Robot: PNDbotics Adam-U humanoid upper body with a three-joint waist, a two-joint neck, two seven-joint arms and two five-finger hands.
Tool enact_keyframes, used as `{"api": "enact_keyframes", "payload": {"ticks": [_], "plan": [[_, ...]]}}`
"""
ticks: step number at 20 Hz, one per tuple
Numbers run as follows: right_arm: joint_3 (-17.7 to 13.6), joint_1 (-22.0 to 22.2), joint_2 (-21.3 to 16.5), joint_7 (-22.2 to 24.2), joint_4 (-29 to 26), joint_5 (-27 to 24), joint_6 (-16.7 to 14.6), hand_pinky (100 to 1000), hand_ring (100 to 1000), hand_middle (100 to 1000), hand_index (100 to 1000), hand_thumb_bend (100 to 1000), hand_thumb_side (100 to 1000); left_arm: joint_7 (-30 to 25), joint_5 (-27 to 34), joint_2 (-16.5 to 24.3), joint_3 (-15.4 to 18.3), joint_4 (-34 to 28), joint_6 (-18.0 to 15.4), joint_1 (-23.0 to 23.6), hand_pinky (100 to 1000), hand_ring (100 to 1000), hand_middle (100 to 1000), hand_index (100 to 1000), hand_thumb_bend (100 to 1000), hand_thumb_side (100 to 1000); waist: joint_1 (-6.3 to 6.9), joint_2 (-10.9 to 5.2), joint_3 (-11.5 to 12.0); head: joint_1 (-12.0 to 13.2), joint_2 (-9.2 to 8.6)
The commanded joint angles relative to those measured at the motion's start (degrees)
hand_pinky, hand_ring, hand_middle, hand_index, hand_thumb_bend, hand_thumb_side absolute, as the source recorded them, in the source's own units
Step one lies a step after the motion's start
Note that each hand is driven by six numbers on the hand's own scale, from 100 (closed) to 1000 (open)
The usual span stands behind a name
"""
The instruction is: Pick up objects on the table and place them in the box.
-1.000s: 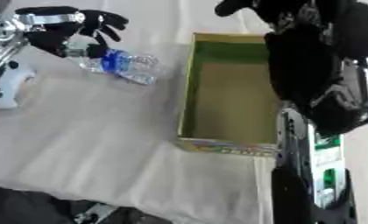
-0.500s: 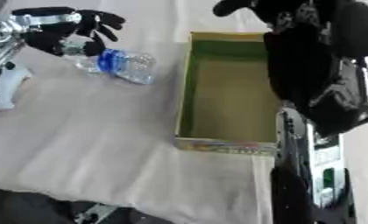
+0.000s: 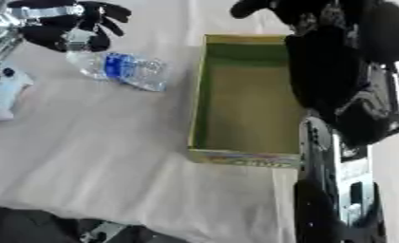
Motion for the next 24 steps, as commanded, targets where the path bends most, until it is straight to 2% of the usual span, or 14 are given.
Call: {"api": "enact_keyframes", "payload": {"ticks": [1, 11, 24], "plan": [[0.3, -0.7, -0.2, 0.3, -1.0, -0.2, 0.0, 623, 755, 866, 895, 100, 1000, -0.1, -0.8, 0.5, 1.0, 0.9, -0.2, -1.8, 736, 870, 1000, 943, 366, 714, 0.27, -0.77, 0.0, -0.4, -0.22], [0.4, -0.8, -0.4, 0.5, -1.1, -0.3, 0.2, 623, 755, 867, 896, 100, 1000, -1.2, -2.6, -2.0, 0.7, 4.9, -0.8, -4.3, 736, 870, 1000, 942, 365, 726, 0.51, -0.37, -0.8, -0.7, -0.22], [0.4, -0.8, -0.7, 0.8, -1.5, -0.6, 0.6, 622, 755, 857, 887, 100, 1000, -2.6, -2.8, -2.4, 0.3, 7.1, -1.3, -3.0, 743, 870, 1000, 942, 367, 759, 0.81, 0.1, -1.3, -0.8, -0.22]]}}
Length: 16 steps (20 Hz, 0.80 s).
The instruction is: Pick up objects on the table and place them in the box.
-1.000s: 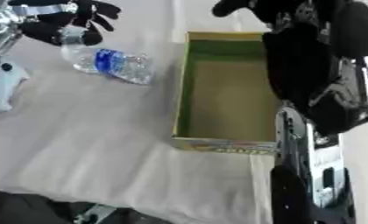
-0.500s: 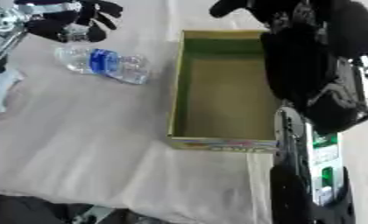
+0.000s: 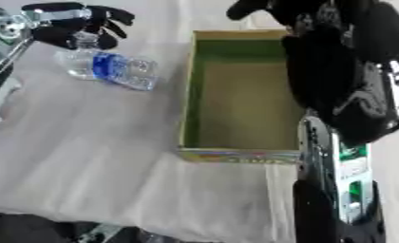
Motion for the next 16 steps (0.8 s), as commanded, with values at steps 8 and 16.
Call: {"api": "enact_keyframes", "payload": {"ticks": [8, 16], "plan": [[0.5, -0.8, -0.1, 0.4, -1.3, -0.5, 0.1, 623, 755, 857, 886, 100, 1000, -0.7, 0.4, 2.1, 0.2, -0.3, 0.0, 1.1, 748, 871, 1000, 941, 342, 789, 0.13, -0.87, 0.4, -0.6, -0.22], [0.5, -0.8, 0.1, 0.5, -1.3, -0.5, 0.1, 623, 755, 857, 886, 100, 1000, -0.6, 0.7, 2.8, 0.3, -1.8, 0.1, 2.8, 749, 870, 1000, 941, 324, 805, 0.06, -0.93, 0.7, -1.1, -0.22]]}}
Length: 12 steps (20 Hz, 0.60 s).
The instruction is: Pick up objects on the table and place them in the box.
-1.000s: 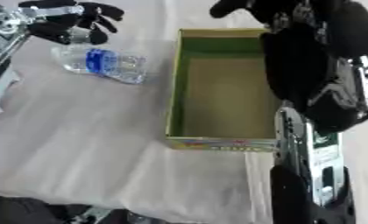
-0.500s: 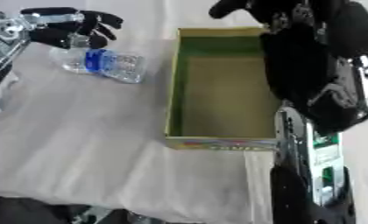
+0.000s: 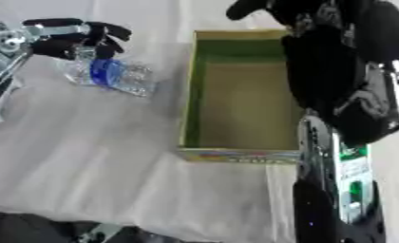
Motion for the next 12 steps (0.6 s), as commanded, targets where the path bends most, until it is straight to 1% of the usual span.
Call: {"api": "enact_keyframes", "payload": {"ticks": [1, 8, 12], "plan": [[0.4, -0.8, 0.1, 0.2, -1.1, -0.1, -0.1, 623, 755, 857, 886, 100, 1000, 0.0, 0.5, 2.7, 0.4, -1.4, 0.1, -0.2, 749, 870, 1000, 941, 321, 807, 0.05, -0.96, 0.1, -0.6, -0.22], [0.4, -0.7, 0.1, 0.2, -1.1, -0.1, -0.1, 623, 755, 858, 886, 100, 1000, 0.4, 0.0, 3.1, 0.8, -2.2, 0.3, 0.3, 750, 871, 1000, 941, 303, 816, 0.05, -1.07, 0.1, -0.8, -0.22], [0.4, -0.5, 0.0, 0.3, -1.0, -0.1, -0.1, 623, 756, 858, 886, 100, 1000, 1.2, -0.2, 3.5, 1.6, -2.3, 0.3, -0.7, 751, 871, 1000, 940, 289, 807, 0.09, -1.17, 0.2, -0.8, -0.22]]}}
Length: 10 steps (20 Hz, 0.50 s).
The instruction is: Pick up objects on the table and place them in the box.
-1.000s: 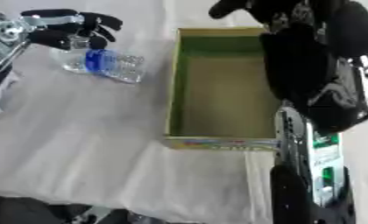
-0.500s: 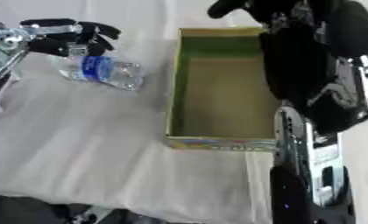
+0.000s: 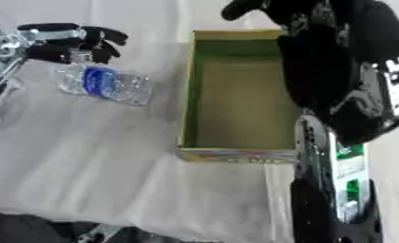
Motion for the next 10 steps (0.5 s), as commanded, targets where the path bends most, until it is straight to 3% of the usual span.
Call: {"api": "enact_keyframes", "payload": {"ticks": [1, 5, 10], "plan": [[0.3, -0.5, 0.0, 0.2, -1.0, -0.1, 0.0, 624, 756, 858, 886, 100, 1000, 1.0, 0.0, 2.9, 1.8, -1.2, -0.1, -1.8, 751, 871, 1000, 939, 278, 801, 0.12, -1.21, 0.3, -0.7, -0.22], [0.3, -0.3, -0.1, 0.3, -1.0, -0.1, 0.0, 624, 756, 858, 885, 100, 1000, 2.7, 0.4, 3.7, 3.1, -4.2, -0.8, -2.0, 752, 872, 1000, 940, 251, 789, 0.15, -1.26, 0.4, -0.8, -0.22], [0.1, -0.3, -0.2, 0.2, -1.1, 0.0, 0.1, 624, 756, 858, 885, 100, 1000, 4.7, 0.6, 6.3, 5.1, -13.4, -1.6, 2.0, 756, 873, 1000, 943, 254, 772, 0.2, -1.15, 0.6, -1.4, -0.22]]}}
